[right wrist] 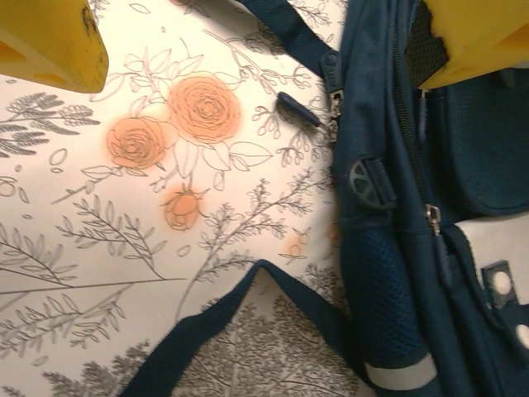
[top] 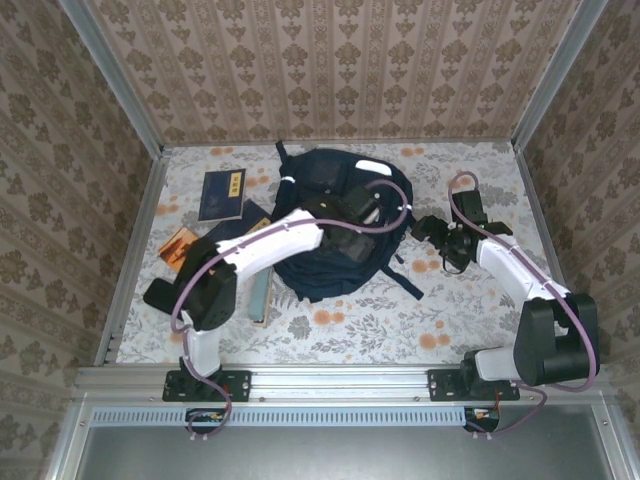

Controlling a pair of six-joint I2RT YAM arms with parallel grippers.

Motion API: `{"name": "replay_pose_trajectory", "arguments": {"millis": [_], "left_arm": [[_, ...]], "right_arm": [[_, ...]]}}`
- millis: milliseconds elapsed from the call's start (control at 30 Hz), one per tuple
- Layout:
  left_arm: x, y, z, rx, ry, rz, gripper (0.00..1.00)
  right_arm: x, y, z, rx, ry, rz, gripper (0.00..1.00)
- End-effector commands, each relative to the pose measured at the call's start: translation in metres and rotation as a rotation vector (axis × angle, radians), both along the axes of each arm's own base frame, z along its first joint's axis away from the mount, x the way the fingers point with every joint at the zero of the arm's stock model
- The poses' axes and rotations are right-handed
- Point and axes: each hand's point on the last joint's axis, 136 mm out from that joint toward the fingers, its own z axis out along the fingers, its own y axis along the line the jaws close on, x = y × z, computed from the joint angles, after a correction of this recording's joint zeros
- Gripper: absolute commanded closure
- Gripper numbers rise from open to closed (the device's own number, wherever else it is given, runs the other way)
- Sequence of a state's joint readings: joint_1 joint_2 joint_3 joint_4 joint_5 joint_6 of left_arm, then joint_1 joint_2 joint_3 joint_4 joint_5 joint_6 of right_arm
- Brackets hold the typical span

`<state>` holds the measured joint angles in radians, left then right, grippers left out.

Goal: Pack the student bag

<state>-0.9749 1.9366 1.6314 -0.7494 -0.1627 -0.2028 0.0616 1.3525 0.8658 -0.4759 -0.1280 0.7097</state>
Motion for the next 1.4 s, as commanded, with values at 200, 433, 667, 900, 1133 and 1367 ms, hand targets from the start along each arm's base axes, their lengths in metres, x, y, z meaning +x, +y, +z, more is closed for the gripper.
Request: {"name": "replay_pose_trajectory", "arguments": {"millis": [200, 433, 667, 900, 1133, 1367], "left_arm": [[-0.002, -0.028, -0.022, 0.162, -0.065, -0.13, 0.5], [0.007, -0.034, -0.05, 0.235, -0.044, -0.104, 0.53], [0.008, -0.029, -0.058, 0.272, -0.046, -0.094, 0.56], [0.012, -0.025, -0.065, 0.306, -0.052, -0.088, 0.63], [0.013, -0.021, -0.072, 0.332, -0.007, -0.103, 0.55], [0.01, -0.013, -0.081, 0.37, 0.038, -0.121, 0.57]], "right_arm": [[-0.014, -0.016, -0.011, 0.029, 0.02, -0.072, 0.06], [-0.021, -0.026, -0.018, 0.06, 0.029, -0.115, 0.07], [-0.023, -0.027, -0.025, 0.065, 0.04, -0.115, 0.07], [-0.019, -0.025, -0.028, 0.073, 0.046, -0.111, 0.09], [-0.016, -0.025, -0.026, 0.057, 0.035, -0.085, 0.12], [-0.018, -0.026, -0.028, 0.047, 0.039, -0.073, 0.14]]}}
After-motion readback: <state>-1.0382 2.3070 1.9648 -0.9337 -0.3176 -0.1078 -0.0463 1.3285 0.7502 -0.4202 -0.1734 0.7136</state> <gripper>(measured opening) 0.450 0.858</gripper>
